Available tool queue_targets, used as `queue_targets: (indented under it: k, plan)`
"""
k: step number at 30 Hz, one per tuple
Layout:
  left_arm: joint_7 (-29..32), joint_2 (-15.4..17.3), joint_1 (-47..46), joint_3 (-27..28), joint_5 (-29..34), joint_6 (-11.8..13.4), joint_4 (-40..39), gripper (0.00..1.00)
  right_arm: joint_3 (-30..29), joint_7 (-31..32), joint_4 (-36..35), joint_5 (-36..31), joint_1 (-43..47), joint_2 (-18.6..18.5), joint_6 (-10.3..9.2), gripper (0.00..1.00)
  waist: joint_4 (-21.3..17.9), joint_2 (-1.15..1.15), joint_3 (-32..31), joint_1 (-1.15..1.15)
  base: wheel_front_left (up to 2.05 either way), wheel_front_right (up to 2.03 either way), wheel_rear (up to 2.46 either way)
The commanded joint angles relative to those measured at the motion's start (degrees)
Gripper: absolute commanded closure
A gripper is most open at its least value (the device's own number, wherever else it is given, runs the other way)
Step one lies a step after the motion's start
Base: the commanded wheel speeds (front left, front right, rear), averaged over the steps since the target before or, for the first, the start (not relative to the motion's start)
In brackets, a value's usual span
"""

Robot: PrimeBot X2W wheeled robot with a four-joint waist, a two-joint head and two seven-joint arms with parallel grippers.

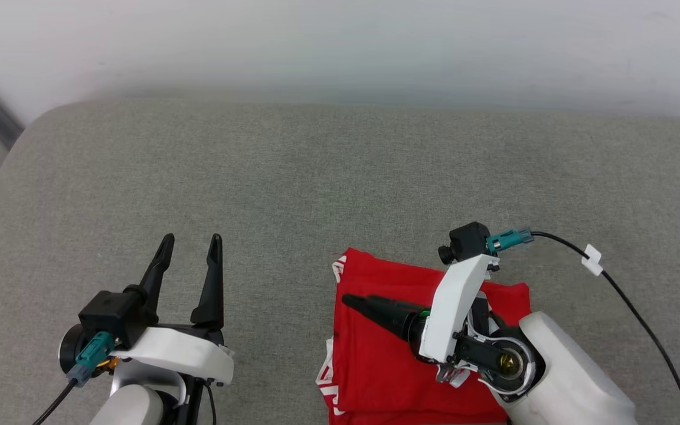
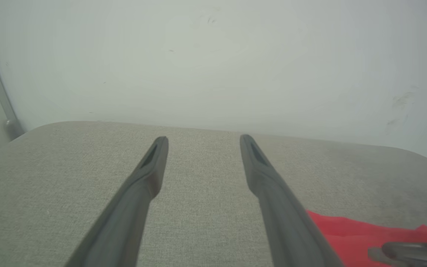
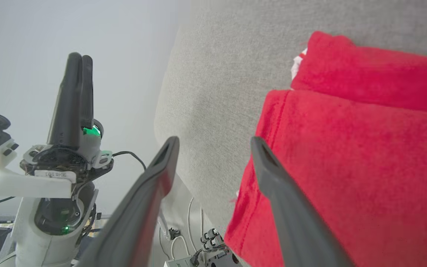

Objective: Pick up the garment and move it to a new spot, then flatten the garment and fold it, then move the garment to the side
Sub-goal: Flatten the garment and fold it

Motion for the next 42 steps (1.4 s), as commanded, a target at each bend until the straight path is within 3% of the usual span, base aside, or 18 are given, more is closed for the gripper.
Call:
queue_targets:
  k: [1,6,9,16,21,23,27,42]
  plan:
    - [-0.16,-0.1,-0.06,0.08,0.09,-0.12,0.23,0.0,0.51,-0.88,-0.92,-1.0,-0.93,-0.79,0.0,0.0,-0.34,0.0,-0.35,0.0,0.0,0.0,0.0]
    - [-0.3,-0.14,0.84,0.68,0.08,-0.19,0.82,0.0,3.49,-10.32,-5.76,-11.39,-0.97,-6.2,0.0,0.0,-1.55,0.0,-1.71,0.0,0.0,0.0,0.0]
    - [-0.39,-0.06,1.83,1.4,-0.13,0.17,1.09,0.0,1.37,-17.47,-5.9,-20.46,0.99,-10.19,-0.01,0.0,-2.84,0.0,-2.84,0.0,0.0,0.0,0.0]
    - [-0.47,-0.03,3.68,3.05,-0.27,0.67,1.51,0.0,-11.59,-29.45,-6.22,-37.57,7.1,-13.73,-0.01,0.0,-4.88,0.0,-4.53,0.0,0.0,0.0,0.0]
    - [-0.53,0.4,5.5,3.99,0.44,0.81,2.31,0.0,-21.35,-35.14,-10.84,-46.29,13.26,-12.77,-0.01,0.0,-6.04,0.0,-6.03,0.0,0.0,0.0,0.0]
    - [-0.55,0.45,7.34,4.44,0.88,0.93,2.32,0.0,-26.84,-35.85,-15.89,-49.89,18.47,-11.12,-0.01,0.0,-6.54,0.0,-7.21,0.0,0.0,0.0,0.0]
    - [-0.56,0.2,9.09,4.88,0.88,0.74,1.96,0.0,-29.19,-34.82,-21.51,-52.4,23.75,-9.49,-0.01,0.0,-6.79,0.0,-7.91,0.0,0.0,0.0,0.0]
    - [-0.56,-0.85,9.91,6.74,1.09,0.43,1.45,0.0,-30.89,-30.62,-29.6,-53.07,29.07,-5.16,-0.01,0.0,-7.78,0.0,-7.54,0.0,0.0,0.0,0.0]
